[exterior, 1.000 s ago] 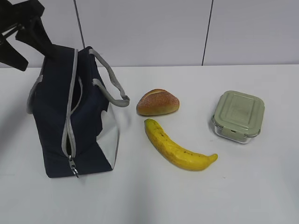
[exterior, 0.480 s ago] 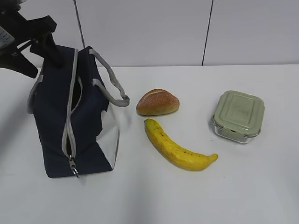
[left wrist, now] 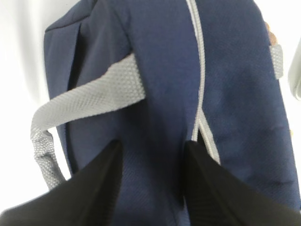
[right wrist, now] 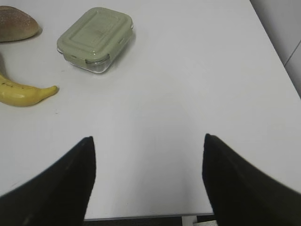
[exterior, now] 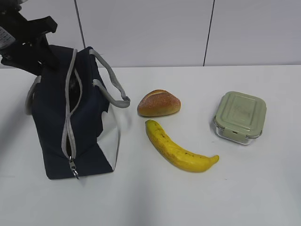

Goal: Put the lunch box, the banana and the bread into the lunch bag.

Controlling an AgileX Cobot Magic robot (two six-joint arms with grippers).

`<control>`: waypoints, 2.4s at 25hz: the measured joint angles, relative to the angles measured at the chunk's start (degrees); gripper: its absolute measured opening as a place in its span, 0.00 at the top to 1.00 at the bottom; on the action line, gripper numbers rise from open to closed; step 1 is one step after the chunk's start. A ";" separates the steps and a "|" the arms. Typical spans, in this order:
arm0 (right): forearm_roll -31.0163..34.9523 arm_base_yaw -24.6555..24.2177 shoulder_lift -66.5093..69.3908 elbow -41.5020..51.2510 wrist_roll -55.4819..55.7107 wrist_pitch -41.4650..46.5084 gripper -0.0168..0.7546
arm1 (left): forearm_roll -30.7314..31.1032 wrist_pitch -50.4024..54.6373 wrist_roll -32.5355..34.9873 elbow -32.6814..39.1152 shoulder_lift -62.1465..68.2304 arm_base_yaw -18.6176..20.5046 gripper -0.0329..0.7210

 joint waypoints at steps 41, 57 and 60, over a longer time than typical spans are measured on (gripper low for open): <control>7.22 0.00 5.55 -1.72 1.56 -4.82 0.30 | -7.08 1.35 6.22 0.00 0.00 -0.22 0.96; 27.40 0.00 51.84 -10.67 1.93 -20.16 0.30 | -7.27 1.60 6.26 0.00 0.00 -0.22 0.96; 27.52 0.00 61.73 -16.43 0.29 -19.92 0.30 | -7.27 1.55 6.44 0.00 0.00 -0.22 0.96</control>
